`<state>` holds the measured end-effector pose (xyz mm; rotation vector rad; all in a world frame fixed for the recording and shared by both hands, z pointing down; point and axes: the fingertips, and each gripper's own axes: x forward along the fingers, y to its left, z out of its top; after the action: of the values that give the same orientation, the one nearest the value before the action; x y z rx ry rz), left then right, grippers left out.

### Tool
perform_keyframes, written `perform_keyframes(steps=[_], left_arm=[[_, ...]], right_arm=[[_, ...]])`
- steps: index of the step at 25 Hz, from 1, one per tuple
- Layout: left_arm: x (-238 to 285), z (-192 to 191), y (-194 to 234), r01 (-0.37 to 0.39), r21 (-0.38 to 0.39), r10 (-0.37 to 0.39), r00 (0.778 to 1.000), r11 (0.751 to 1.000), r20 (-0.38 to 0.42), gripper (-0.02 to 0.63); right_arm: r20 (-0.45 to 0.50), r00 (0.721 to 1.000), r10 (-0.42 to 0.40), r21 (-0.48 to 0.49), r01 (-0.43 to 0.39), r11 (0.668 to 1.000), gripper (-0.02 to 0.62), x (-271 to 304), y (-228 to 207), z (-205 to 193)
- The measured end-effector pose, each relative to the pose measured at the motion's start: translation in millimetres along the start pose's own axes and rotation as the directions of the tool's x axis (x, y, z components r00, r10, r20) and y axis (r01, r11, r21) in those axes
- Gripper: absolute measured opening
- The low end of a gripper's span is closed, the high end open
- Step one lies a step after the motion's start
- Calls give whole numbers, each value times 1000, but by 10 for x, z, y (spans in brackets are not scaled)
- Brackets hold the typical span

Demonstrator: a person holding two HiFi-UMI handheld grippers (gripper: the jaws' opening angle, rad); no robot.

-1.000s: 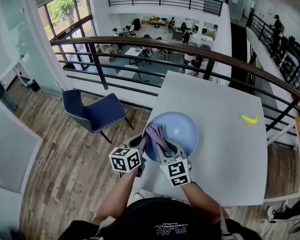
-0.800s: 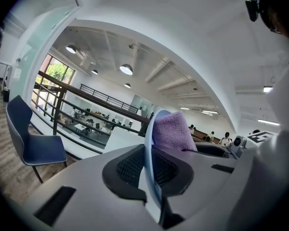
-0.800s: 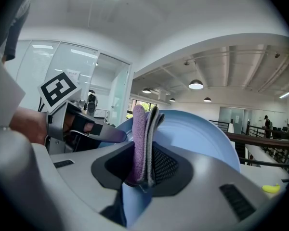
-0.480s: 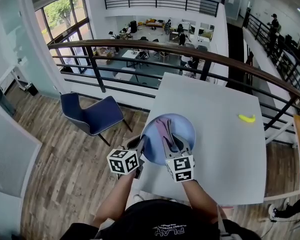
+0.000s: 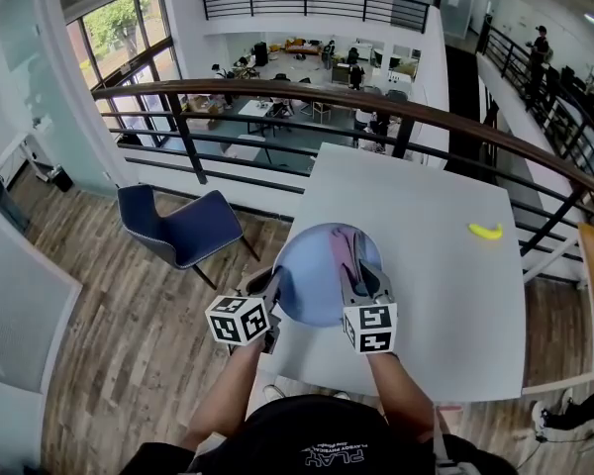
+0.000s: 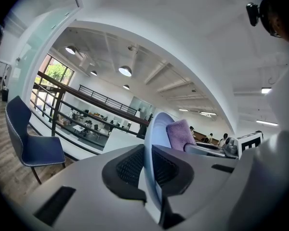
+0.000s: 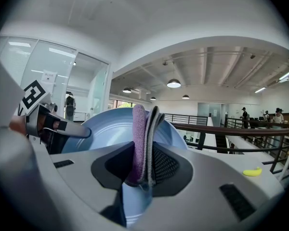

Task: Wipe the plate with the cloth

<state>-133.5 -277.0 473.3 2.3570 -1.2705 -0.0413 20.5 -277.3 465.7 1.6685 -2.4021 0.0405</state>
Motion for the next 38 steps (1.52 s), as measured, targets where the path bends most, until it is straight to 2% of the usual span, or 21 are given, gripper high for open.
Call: perform_keyframes(steps=[7, 11, 18, 22, 25, 28, 34, 38], left_arm=[[-33, 3, 37, -8, -18, 8, 1000, 1000, 15, 34], [-51, 27, 65, -14, -31, 15, 1000, 999, 24, 34], [-31, -20, 87, -37, -18, 37, 999, 999, 15, 34], [-2, -59, 125, -61, -19, 61, 998, 998, 13, 34], [-2, -94, 140, -69, -6, 69, 998, 998, 1, 34], [11, -116, 123, -67, -19, 67, 998, 998, 0, 34], [-46, -82, 112, -65, -36, 66, 998, 997, 16, 32], [-85, -63, 66, -61, -45, 62, 998, 997, 24, 32]], right_arm=[[-34, 998, -44, 36, 46, 998, 103, -77, -163, -147], [-37, 999, -40, 84, 43, 996, 104, -136, -189, -215], [-50, 998, -37, 112, 42, 993, 103, -183, -196, -298], [6, 999, 45, 146, -45, 988, 103, -226, 40, -127], [22, 989, 147, 100, -148, 984, 103, -239, 461, -58], [-7, 975, 221, 38, -220, 975, 103, -241, 806, -108], [-81, 957, 278, 14, -278, 961, 103, -240, 1112, -278], [-123, 954, 274, 4, -275, 961, 103, -216, 1170, -351]])
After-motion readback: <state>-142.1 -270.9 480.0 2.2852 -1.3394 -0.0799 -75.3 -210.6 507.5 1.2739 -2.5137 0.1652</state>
